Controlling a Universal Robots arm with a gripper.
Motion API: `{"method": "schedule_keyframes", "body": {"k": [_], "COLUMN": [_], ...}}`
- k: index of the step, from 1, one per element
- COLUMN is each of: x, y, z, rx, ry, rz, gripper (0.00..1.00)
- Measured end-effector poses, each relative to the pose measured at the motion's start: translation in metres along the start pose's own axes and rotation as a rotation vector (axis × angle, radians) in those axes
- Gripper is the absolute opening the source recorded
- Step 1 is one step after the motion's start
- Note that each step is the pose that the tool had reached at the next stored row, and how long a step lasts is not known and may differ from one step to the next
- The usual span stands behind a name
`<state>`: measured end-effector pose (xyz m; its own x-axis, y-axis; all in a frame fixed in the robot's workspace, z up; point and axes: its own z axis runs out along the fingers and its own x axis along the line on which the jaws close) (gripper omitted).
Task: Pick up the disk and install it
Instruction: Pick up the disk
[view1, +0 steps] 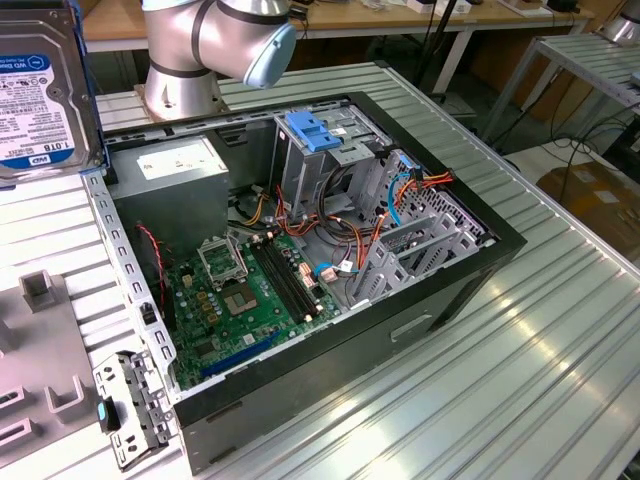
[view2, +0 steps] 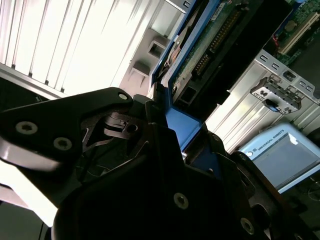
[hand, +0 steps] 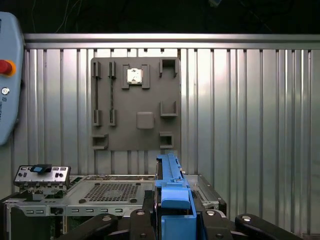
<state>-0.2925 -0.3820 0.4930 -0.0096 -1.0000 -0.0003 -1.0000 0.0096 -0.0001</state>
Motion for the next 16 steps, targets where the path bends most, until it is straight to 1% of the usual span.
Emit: {"method": "schedule_keyframes", "body": {"k": [4,6,10,16], "x": [0.0002,0.0003,0.0005,0.0007], "y": [-0.0047,-0.0086,-0.0127,-0.021], "z": [0.0,0.0,0.0,0.0], "rx": [0.0,0.0,-0.0001,-0.0001], "ry": [0.0,0.0,0.0001,0.0], "rz": [0.0,0.0,0.0,0.0], "gripper": [0.37,0.37,0.37,0.37]}}
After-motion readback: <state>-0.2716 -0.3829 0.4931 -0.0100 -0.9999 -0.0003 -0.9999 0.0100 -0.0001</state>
